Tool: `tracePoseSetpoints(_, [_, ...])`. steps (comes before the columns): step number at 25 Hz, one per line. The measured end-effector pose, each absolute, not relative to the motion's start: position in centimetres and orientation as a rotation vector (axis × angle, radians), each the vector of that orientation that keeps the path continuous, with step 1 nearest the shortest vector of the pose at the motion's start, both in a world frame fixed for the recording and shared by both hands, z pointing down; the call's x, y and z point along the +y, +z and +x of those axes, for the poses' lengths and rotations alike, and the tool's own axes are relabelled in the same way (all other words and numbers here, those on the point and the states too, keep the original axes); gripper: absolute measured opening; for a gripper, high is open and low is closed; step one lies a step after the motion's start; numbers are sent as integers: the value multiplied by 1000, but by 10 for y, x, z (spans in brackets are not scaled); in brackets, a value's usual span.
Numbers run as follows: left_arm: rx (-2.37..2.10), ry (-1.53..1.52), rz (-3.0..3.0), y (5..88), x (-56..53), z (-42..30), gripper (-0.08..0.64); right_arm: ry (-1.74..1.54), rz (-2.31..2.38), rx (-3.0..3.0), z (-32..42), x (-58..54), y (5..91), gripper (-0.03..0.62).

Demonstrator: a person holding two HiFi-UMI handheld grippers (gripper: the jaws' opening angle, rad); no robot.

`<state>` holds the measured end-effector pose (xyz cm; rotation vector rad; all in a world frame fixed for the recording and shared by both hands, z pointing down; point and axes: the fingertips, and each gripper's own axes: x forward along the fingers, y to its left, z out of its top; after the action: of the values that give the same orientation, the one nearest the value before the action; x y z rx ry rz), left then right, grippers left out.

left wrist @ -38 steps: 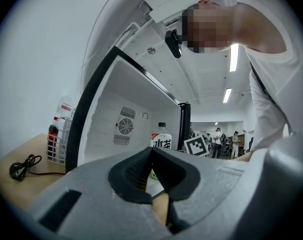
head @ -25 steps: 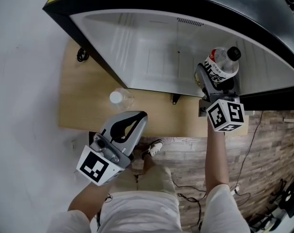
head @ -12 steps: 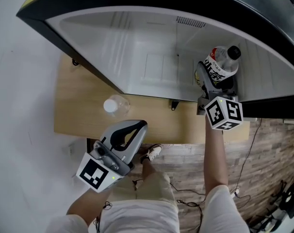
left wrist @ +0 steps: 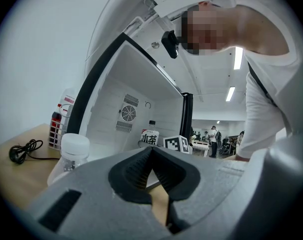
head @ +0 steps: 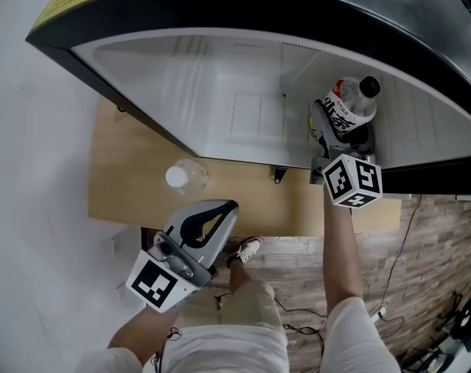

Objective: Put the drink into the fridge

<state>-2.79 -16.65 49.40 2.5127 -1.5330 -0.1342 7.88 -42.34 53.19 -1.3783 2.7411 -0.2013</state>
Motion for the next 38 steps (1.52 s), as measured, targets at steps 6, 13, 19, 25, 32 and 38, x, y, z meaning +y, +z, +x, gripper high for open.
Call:
tracePoseSetpoints(6, [-1533,-127,2502,497,-166,-28,14,-192,-1402,2750,75,-424,542,430])
tracePoseSetpoints(13, [-1517,-148,2499,497,-166,-21,14,-219,-1399,2750,76,-421,545,430])
tracePoseSetpoints(19, [-1516,-97,2497,493,-162,-24,14,-155,-1398,2814,75,-417,548,444])
tracePoseSetpoints(25, [-1478,-85,2523,491,-164,-15,14,-110,-1428,2852,81,-405,553,449])
tracePoseSetpoints(32, [-1474,-101,2559,477,-161,-10,14,-162,-1462,2827,91,-387,549,449])
tracePoseSetpoints(38, [-1474,-132,2613,448,-162,-13,14,-172,-1470,2842,97,-368,526,446])
